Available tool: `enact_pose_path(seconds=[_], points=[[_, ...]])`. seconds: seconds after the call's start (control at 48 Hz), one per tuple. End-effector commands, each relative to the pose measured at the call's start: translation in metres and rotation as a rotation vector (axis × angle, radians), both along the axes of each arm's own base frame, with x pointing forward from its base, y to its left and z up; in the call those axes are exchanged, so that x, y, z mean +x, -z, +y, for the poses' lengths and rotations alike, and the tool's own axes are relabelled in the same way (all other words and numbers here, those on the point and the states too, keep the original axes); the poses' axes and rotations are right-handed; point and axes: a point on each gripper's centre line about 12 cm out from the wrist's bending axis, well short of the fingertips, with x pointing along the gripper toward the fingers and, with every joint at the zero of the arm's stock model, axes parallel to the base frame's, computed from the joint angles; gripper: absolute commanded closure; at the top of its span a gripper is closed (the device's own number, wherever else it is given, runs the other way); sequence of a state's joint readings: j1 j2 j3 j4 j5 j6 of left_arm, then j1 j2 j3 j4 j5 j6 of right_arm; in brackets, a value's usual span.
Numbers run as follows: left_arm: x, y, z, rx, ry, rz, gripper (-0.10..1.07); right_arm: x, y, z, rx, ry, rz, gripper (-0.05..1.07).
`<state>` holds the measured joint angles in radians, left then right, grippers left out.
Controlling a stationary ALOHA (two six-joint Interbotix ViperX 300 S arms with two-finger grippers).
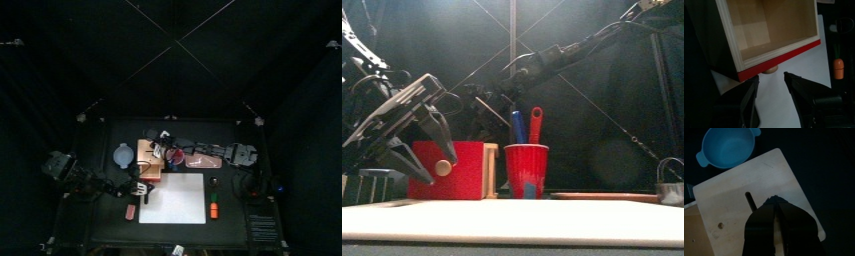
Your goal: Open drawer
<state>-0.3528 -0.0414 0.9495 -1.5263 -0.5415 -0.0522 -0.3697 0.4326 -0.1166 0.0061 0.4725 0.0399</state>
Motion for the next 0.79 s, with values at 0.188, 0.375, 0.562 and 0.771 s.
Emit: enact_pose_path(seconds=[0.188, 0.375, 0.562, 0.771], points=[[-0.004, -0.033, 0.002, 0.055, 0.094, -0.117, 0.15, -0.001, -0.032, 0.003, -0.023, -0.007, -0.05, 0.99], [-0.012, -0.043, 0.003, 0.132, 0.186, -0.161, 0.15, -0.004, -0.05, 0.004, -0.057, -0.016, -0.073, 0.99], [-0.022, -0.052, -0.001, 0.221, 0.316, -0.213, 0.15, -0.011, -0.075, 0.012, -0.099, -0.035, -0.104, 0.99], [-0.041, -0.059, 0.006, 0.303, 0.375, -0.264, 0.15, -0.026, -0.09, 0.037, -0.132, -0.078, -0.137, 0.99]])
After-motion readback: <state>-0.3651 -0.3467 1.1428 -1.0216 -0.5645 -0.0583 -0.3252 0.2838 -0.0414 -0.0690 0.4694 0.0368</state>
